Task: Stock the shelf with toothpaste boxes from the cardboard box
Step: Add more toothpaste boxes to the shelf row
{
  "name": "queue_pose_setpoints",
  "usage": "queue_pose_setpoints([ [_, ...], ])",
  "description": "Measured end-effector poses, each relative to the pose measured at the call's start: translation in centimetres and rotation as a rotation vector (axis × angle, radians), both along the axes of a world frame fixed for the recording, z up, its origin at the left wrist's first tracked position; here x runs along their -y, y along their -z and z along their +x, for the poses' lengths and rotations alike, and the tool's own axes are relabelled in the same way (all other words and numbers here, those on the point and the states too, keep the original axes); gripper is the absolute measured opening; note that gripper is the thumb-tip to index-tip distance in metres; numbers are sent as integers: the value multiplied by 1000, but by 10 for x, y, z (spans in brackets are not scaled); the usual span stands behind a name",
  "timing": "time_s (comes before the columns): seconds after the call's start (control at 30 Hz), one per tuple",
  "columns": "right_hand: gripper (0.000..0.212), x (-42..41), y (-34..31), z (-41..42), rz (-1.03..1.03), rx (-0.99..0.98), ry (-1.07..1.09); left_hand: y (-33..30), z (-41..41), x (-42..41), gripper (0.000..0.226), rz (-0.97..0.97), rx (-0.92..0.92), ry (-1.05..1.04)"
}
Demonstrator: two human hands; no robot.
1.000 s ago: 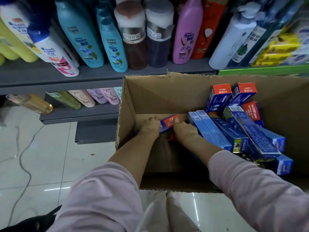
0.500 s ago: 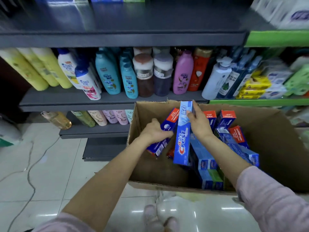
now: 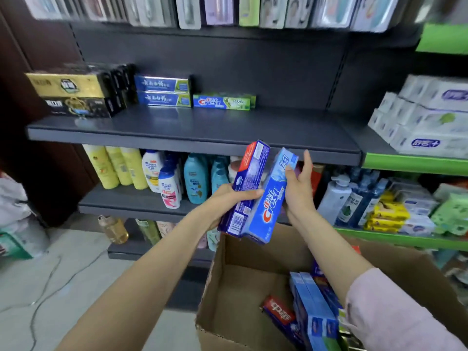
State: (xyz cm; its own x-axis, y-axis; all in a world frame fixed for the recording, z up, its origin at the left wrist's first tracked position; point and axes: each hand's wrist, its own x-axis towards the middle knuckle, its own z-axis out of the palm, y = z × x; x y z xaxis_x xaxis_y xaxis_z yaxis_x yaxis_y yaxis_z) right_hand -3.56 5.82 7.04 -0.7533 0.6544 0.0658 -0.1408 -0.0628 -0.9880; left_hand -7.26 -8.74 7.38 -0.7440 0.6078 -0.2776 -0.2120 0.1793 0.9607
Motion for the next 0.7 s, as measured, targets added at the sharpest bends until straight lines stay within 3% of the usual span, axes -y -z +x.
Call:
queue_pose_setpoints([
  [0.1, 53, 12, -21, -26, -37, -105, -82, -24, -25, 11, 27, 18, -80, -15],
  [0.2, 55, 24, -35, -54, -11, -150, -145, -41, -60, 20, 42, -100, -255, -68],
  [0.27, 61, 29, -42, -78, 197, -84, -124, -51, -89, 28, 52, -215, -398, -109],
  [0.37, 69, 38, -50, -115, 769, 204, -32, -64, -136, 49, 52, -399, -623, -141],
  [0.43, 71, 49, -57, -137, 1075, 282, 16, -73, -166, 64, 52, -445, -724, -128],
  [0.7, 73, 81, -104, -239, 1464, 102, 23, -125, -285, 104, 54, -433, -916, -106],
])
